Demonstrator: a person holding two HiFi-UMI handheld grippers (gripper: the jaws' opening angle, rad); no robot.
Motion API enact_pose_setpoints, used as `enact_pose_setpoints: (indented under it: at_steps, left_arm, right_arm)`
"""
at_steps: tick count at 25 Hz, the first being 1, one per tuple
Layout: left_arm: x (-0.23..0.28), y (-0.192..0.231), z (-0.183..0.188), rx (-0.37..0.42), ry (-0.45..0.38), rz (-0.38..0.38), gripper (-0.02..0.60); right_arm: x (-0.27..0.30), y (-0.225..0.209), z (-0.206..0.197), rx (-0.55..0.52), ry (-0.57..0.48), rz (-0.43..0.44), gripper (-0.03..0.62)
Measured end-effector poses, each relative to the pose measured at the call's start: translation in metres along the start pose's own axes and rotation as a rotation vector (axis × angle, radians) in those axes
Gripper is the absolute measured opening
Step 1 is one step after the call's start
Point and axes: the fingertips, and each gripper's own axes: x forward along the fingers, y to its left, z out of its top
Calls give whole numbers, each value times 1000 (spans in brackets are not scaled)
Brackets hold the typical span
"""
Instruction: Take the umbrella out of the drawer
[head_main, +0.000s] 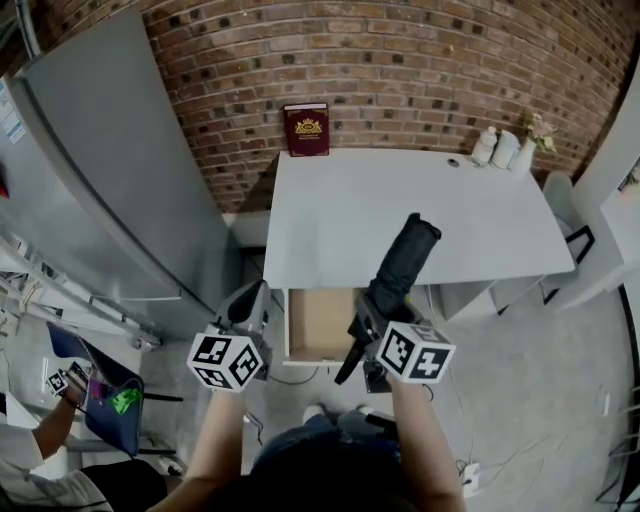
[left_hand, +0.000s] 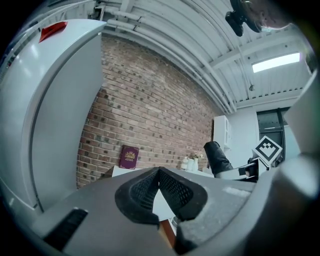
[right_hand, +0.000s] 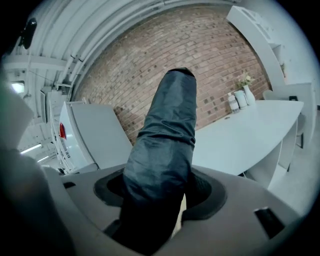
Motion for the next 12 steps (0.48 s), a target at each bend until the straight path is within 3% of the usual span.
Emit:
enact_pose_setpoints:
  at_steps: [12]
  left_arm:
    - [-3,-35,54,90,-102,11,-3]
  right_arm:
    - [-46,27,87,-340,-255,47,272]
